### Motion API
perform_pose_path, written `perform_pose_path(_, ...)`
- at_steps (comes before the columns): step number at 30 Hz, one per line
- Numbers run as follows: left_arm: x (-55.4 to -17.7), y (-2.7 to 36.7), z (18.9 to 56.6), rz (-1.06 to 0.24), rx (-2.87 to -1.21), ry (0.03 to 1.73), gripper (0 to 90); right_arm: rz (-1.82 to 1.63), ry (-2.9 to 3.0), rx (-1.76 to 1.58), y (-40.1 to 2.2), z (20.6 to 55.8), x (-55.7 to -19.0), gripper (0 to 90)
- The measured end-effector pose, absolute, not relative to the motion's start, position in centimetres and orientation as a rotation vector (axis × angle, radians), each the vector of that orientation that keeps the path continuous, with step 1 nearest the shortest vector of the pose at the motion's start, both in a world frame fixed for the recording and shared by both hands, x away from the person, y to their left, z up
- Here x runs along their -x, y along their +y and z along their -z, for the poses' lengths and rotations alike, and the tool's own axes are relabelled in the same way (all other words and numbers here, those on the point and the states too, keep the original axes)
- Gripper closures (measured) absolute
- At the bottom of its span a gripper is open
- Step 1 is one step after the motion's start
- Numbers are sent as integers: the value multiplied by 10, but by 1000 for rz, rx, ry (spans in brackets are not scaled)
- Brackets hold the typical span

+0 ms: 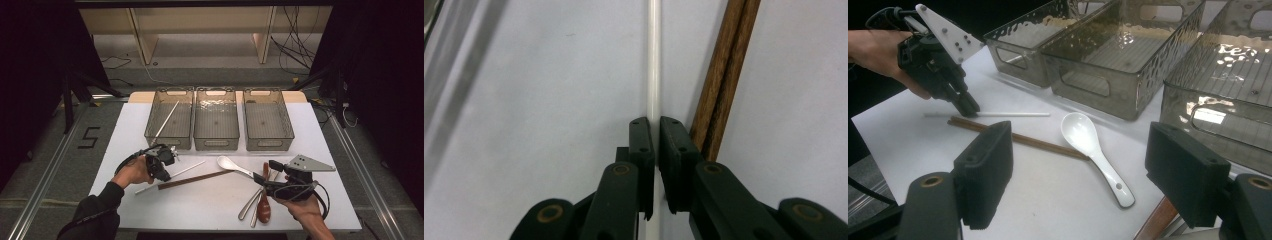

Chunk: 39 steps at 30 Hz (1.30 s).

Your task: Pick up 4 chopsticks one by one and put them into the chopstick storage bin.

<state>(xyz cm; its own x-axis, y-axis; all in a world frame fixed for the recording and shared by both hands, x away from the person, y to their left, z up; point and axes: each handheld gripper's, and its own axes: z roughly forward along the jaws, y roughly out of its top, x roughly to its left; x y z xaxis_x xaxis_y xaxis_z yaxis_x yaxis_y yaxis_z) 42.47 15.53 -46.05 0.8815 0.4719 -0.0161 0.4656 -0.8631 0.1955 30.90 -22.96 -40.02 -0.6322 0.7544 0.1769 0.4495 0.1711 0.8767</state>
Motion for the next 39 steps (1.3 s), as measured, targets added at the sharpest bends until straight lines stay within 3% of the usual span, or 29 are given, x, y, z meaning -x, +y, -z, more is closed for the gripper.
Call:
perform_pose_path(19, -422, 161, 429, -91, -2750, 695, 840, -1448, 2153, -1151, -230, 400, -309, 282)
perform_pose_path(39, -430, 177, 397, -130, -2517, 830, 840, -1450, 2149, -1150, -230, 400, -309, 281)
